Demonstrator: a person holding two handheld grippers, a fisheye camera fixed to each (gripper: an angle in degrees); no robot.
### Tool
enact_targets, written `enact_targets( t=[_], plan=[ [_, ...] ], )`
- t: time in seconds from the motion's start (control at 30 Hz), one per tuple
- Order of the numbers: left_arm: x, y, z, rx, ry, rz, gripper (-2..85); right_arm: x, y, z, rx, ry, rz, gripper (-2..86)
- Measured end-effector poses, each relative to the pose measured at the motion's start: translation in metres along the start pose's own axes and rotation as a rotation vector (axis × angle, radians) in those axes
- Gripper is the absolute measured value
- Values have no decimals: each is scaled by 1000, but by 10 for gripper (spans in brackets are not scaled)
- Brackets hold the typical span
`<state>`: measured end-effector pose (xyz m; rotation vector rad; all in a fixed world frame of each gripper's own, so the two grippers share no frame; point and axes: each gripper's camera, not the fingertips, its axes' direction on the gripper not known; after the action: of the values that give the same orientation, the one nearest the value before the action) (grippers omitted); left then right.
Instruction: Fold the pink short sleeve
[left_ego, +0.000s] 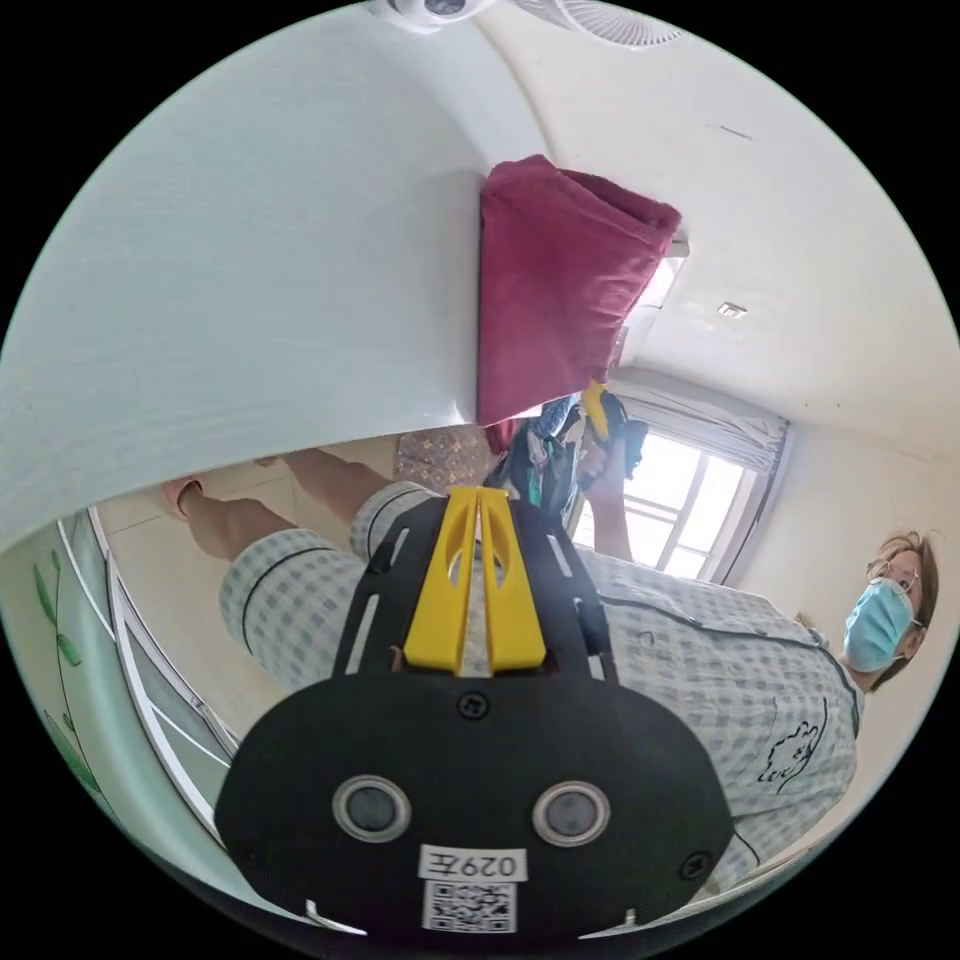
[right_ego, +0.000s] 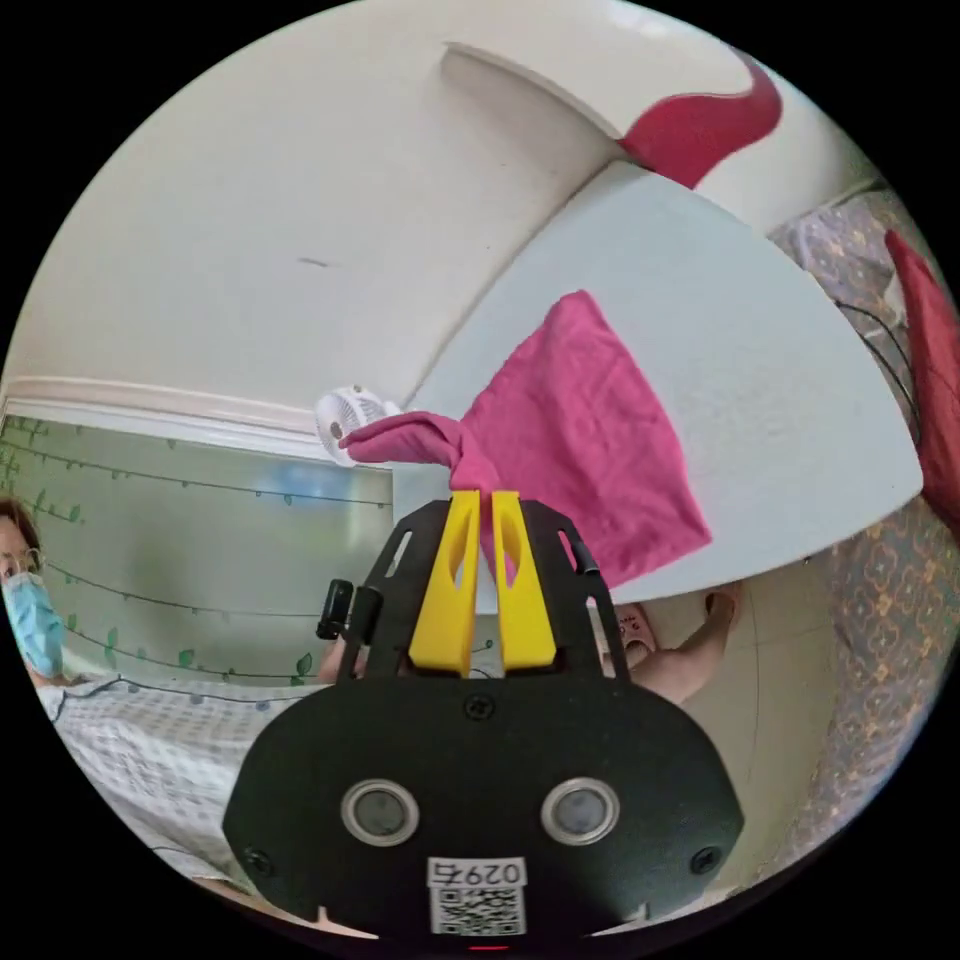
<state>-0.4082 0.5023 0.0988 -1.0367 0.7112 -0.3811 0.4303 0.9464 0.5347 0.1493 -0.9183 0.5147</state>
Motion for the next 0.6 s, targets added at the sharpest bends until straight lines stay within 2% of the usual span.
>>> enact_targets(
  t=[0.07,0.13,0.2,0.37,0.47,0.6],
  plan=[
    [20,-28,31,-44,-20,19,-10,45,-13,-23,11,-106,101,8],
    [52,-65,71,-76,-88,54,-10,80,-27,-46,13,-298,191,7],
    [72,-93,102,-93,-127,76,-10,90,-37,-58,-16,-343,219,7],
    [114,-168,180,-128,-129,138,-10,106,-67,-94,-136,-277,270,7],
    [139,-214,222,-152,-254,164,-10,118,-89,-112,-216,-237,316,6],
    [160,-275,277,-227,-474,159,-10,118,-124,-125,-438,-81,288,4]
  ],
)
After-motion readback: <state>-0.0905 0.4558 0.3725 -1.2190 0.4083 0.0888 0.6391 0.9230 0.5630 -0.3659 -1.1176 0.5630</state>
